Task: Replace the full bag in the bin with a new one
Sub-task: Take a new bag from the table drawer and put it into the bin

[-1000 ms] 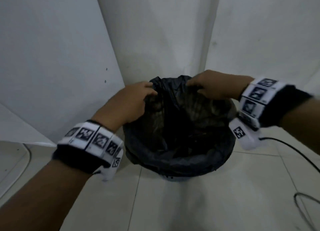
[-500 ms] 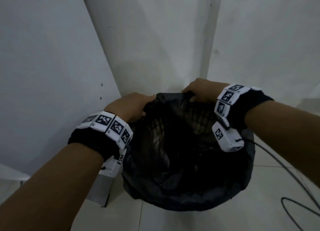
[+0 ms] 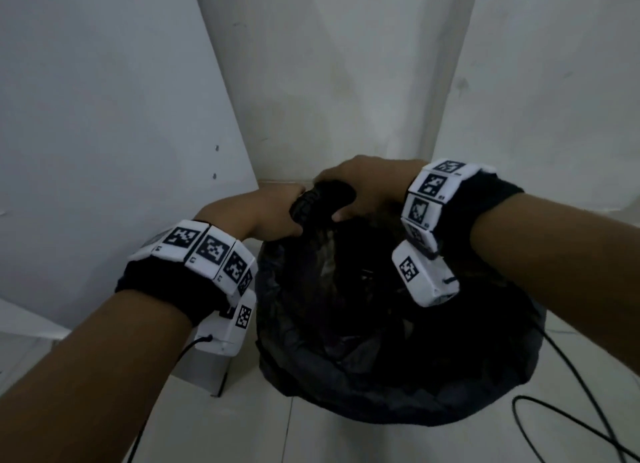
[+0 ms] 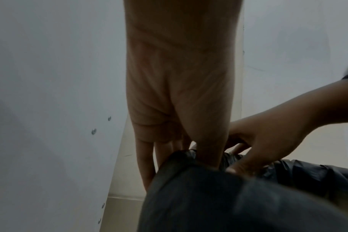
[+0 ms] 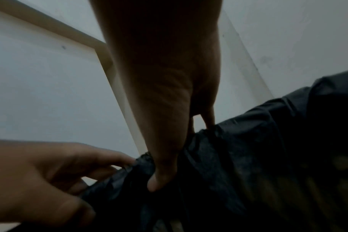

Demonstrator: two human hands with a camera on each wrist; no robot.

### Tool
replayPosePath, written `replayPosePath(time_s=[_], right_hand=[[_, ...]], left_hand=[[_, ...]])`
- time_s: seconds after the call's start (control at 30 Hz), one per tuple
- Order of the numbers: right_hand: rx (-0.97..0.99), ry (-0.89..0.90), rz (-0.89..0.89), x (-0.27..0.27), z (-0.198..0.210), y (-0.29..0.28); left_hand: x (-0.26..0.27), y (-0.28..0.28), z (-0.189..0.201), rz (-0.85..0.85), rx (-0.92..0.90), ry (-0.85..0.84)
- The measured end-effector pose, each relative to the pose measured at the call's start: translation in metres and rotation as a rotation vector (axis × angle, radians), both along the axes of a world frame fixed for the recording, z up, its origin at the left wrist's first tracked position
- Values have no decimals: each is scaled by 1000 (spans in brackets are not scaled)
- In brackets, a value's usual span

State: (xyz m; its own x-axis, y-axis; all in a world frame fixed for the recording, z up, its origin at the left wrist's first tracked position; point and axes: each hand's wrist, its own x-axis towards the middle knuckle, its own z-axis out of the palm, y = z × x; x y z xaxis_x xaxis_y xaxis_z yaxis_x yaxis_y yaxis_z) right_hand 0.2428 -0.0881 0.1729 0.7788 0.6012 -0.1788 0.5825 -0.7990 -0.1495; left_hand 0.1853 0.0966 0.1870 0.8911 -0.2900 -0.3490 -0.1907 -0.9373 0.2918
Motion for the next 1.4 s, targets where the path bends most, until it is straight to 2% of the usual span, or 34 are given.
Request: replayPosePath(time_s=[0.13,0.27,0.3,0.4,0.43,0.47,0.57,0.7,0.77,0.83,0.87,0.9,0.97,1.0,1.03,1.13,1.2,1.3,1.37,1.4], right_hand=[[-76,-57,-128,2,-2,-5],[-204,-12,-85,3,5,-5],[-169,-27,-57,0,9,-6],[108,-247,121,-12,16,-8],[133,-227,148,-16,17,-7],[113,-143,142,-20,16,-6],[-85,146,-22,-22,6,-3],[-252,376,-124,-7,-17,-1],[-272,424,-113,-6,-25,3],[-205,531,-169,-11,-22,9],[-113,522,-201,-14,-17,13],[5,402,-193,-18,-9,15],[234,-21,-94,-20,6,13],[264,-164,-32,-20,12,12],[216,-215,5,-21,15,10],[-39,-93,-6,-25,27,6],[-110,-38,-17,-35,42,2],[-54,27,-38,-64,66,-8],[-121,199,-33,-97,78,-16],[-213,309,-26,-115,81,-20]], left_hand=[[-2,3,-7,8,-118,110],[-1,7,-15,87,-212,182],[0,8,-17,102,-228,194],[-1,12,-19,95,-305,214],[-1,14,-19,87,-329,194],[-1,16,-19,77,-340,173],[-3,16,-25,28,-345,168],[-4,19,-32,7,-369,154],[-3,20,-33,25,-399,143],[-3,21,-34,56,-422,149],[-4,22,-34,76,-433,151],[-5,24,-34,91,-446,145],[-12,26,-31,94,-468,83],[-18,27,-28,76,-460,14],[-25,26,-25,43,-447,-79],[-46,24,-20,-78,-415,-353],[-66,18,-16,-105,-437,-414],[-109,2,-4,-107,-498,-289],[-138,-8,-1,-156,-488,-89],[-149,-11,-3,-199,-420,-22]])
